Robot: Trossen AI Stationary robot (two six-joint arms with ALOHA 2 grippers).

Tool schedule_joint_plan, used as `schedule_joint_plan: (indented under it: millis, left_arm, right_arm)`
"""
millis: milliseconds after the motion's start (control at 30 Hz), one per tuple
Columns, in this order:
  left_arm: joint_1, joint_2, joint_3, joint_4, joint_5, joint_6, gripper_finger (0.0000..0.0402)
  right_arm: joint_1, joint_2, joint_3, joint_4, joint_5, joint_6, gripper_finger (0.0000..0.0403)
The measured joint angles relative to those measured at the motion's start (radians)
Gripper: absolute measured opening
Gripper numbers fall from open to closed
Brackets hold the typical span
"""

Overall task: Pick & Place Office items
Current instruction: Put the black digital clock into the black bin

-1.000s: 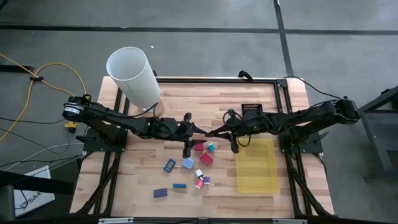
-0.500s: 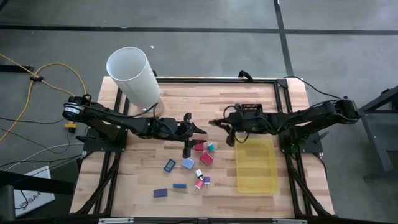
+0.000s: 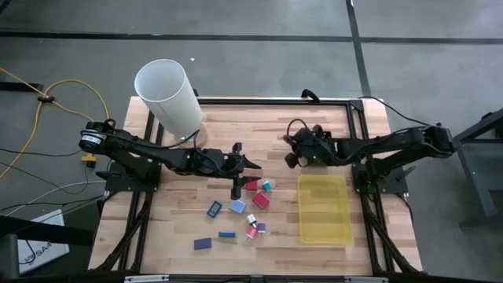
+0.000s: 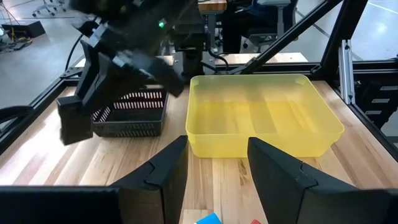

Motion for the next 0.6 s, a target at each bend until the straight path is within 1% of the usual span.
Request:
schedule_joint_plan:
  millis: [233,600]
  left_arm:
    - [0.0,0.0,0.0,0.0,0.0,0.0,0.0161]
    - [0.0,0.0,0.0,0.0,0.0,0.0,0.0161]
  right_arm:
    - [-0.066,0.0,0.0,-0.194,0.05,0.106,0.0054]
    - [-0.109,-0.007,0.0,-0.338,0.051,0.147,0.0054]
